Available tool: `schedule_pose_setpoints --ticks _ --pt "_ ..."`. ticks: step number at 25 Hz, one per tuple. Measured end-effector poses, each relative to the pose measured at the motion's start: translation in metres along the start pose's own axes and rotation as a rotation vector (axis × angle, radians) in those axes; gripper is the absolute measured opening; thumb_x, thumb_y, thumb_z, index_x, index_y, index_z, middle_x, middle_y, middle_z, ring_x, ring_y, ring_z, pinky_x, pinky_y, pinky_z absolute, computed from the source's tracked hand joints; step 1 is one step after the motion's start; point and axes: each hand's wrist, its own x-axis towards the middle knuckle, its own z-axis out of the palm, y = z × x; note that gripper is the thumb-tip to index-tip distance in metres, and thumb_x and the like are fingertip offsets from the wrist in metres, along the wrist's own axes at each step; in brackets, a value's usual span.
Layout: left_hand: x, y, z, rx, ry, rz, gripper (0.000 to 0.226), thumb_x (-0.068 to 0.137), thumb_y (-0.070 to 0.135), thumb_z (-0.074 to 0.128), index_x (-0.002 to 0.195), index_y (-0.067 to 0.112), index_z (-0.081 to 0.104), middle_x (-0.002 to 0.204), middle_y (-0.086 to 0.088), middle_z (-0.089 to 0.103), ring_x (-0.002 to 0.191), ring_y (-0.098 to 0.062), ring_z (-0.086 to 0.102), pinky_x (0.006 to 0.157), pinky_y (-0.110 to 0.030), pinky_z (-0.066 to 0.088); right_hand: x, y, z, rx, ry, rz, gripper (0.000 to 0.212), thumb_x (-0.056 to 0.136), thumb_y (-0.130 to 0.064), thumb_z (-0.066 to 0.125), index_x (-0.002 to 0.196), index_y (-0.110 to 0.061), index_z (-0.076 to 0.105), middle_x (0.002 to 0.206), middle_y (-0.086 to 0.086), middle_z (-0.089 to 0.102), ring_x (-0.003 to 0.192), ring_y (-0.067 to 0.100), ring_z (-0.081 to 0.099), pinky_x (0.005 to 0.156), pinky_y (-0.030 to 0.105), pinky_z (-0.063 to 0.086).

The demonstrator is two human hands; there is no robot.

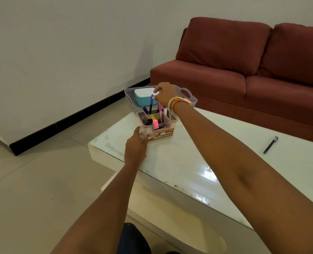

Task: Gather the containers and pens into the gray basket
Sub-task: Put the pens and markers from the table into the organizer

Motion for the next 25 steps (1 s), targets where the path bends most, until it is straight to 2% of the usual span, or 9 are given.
schedule_pose_setpoints --ticks 3,6,8,10,14,16,19,22,25 --pt "-0.003 0.002 0.0 -0.029 0.008 -0.014 0.038 0.096 0.032 0.052 0.13 0.016 0.046 0.121 -0.01 0.061 0.069 -0.014 0.059 0.055 -0.028 0.057 -0.007 0.006 0.006 0.035 -0.005 0.051 0.022 0.087 -0.008 0.062 0.108 -0.011 0.066 0.115 0.01 0.063 0.104 0.023 0.061 0.087 0.029 0.052" --pt "-0.01 0.0 0.0 0.063 0.065 0.049 0.028 0.091 0.037 0.059 0.102 0.012 0.052 0.106 -0.007 0.057 0.078 -0.017 0.054 0.065 -0.027 0.045 -0.034 0.026 0.002 0.047 0.072 0.075 0.019 0.087 -0.004 0.055 0.098 -0.006 0.07 0.099 0.012 0.067 0.094 0.023 0.061 0.091 0.035 0.053" --pt "-0.017 -0.001 0.004 0.204 0.075 0.228 0.025 0.089 0.039 0.06 0.092 0.015 0.058 0.104 -0.003 0.056 0.077 -0.019 0.058 0.065 -0.027 0.047 -0.061 0.051 -0.004 0.063 0.13 0.125 0.018 0.085 -0.005 0.055 0.093 -0.004 0.072 0.096 0.015 0.07 0.094 0.026 0.063 0.091 0.036 0.053" --pt "-0.027 0.007 0.013 0.404 -0.04 0.464 0.026 0.089 0.043 0.057 0.085 0.018 0.062 0.104 0.002 0.057 0.078 -0.019 0.06 0.066 -0.03 0.052 -0.087 0.085 -0.011 0.028 0.167 0.2 0.018 0.083 -0.007 0.056 0.09 -0.006 0.072 0.098 0.014 0.071 0.098 0.03 0.064 0.093 0.037 0.051" --pt "-0.05 0.05 0.062 0.428 -0.266 0.604 0.024 0.091 0.043 0.053 0.102 0.025 0.063 0.11 0.004 0.057 0.103 -0.016 0.056 0.08 -0.033 0.049 -0.138 0.159 -0.032 -0.148 0.248 0.398 0.024 0.082 -0.01 0.053 0.096 -0.013 0.073 0.107 0.01 0.069 0.107 0.029 0.059 0.092 0.035 0.048" --pt "-0.068 0.073 0.103 0.419 -0.308 0.653 0.027 0.093 0.039 0.049 0.113 0.026 0.061 0.12 0.003 0.056 0.114 -0.019 0.05 0.088 -0.035 0.043 -0.155 0.193 -0.051 -0.313 0.366 0.514 0.025 0.083 -0.014 0.054 0.104 -0.015 0.068 0.114 0.011 0.06 0.112 0.03 0.051 0.089 0.037 0.047" --pt "-0.08 0.092 0.148 0.469 -0.325 0.744 0.03 0.097 0.033 0.042 0.123 0.027 0.057 0.128 0.001 0.052 0.119 -0.022 0.046 0.091 -0.037 0.036 -0.169 0.241 -0.081 -0.473 0.534 0.769 0.036 0.082 -0.018 0.059 0.117 -0.008 0.054 0.124 0.018 0.048 0.116 0.035 0.046 0.088 0.041 0.047" --pt "-0.056 0.097 0.159 0.413 -0.379 0.729 0.031 0.096 0.031 0.044 0.125 0.031 0.055 0.132 0.001 0.047 0.12 -0.022 0.043 0.093 -0.037 0.036 -0.173 0.279 -0.11 -0.306 0.512 1.04 0.058 0.084 -0.027 0.067 0.13 -0.003 0.041 0.135 0.022 0.039 0.123 0.036 0.042 0.097 0.042 0.044" --pt "-0.038 0.095 0.166 0.385 -0.348 0.704 0.03 0.095 0.032 0.046 0.123 0.031 0.057 0.13 0.001 0.048 0.118 -0.02 0.045 0.085 -0.035 0.044 -0.173 0.305 -0.121 -0.226 0.393 1.057 0.053 0.088 -0.03 0.063 0.128 -0.001 0.046 0.132 0.022 0.046 0.121 0.036 0.049 0.099 0.042 0.044"
